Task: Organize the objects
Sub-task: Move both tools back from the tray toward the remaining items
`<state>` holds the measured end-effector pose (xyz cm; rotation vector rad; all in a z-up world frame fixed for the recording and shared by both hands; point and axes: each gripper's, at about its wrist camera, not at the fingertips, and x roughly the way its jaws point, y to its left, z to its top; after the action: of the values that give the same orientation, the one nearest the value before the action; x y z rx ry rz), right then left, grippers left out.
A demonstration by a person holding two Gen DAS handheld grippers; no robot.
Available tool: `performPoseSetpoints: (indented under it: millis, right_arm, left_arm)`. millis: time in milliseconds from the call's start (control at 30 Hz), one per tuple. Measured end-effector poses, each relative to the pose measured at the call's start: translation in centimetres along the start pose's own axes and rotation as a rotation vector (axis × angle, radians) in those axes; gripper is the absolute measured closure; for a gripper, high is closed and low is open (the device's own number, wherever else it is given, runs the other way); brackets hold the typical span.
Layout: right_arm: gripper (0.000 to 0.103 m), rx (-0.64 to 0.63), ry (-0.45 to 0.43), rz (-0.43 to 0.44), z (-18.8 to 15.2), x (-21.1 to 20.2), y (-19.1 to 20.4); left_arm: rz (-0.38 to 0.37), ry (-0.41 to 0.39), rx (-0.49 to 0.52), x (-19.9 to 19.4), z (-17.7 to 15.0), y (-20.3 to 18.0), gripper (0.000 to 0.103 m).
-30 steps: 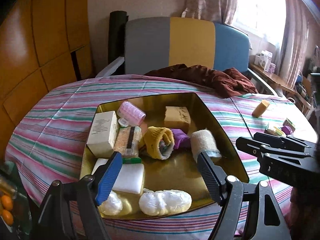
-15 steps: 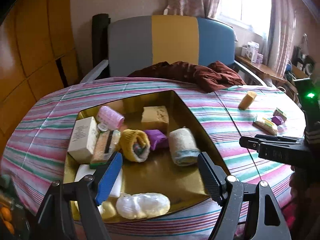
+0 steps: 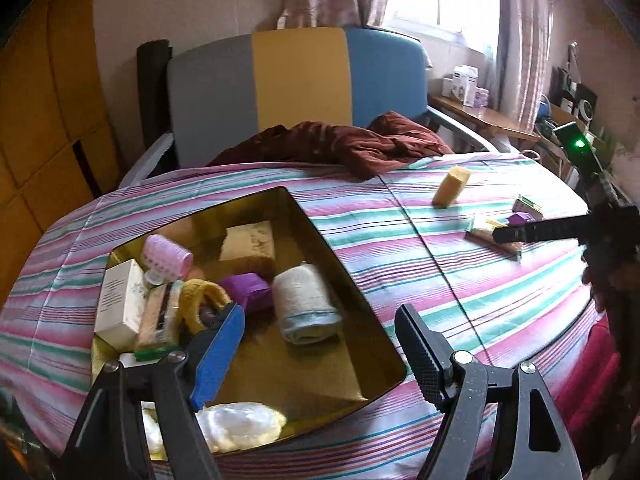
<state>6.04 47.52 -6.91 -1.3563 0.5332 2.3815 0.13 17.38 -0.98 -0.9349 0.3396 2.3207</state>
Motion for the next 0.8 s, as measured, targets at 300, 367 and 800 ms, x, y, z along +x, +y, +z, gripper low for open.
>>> performPoseSetpoints:
  millis: [300,367,800]
  right_arm:
    - [0.029,-0.125,0.057,-0.071,2.6,3.0,-4.2]
    - [0.028,-0.161,0.085,-0.068,2.9,4.2,-4.2]
    - [0.053,-0.193,0.127,-0.077,3.2,8.1,-6.0]
  left_arm:
    - [-0.029,0.025,0.038,1.2,0.7,-1.7,0.025]
    - [-0.039,0.031,0.042,1.4,1.0,-2.0,0.025]
    - [-0.087,0.076,0.084,4.7,3.8,-5.2,0.024]
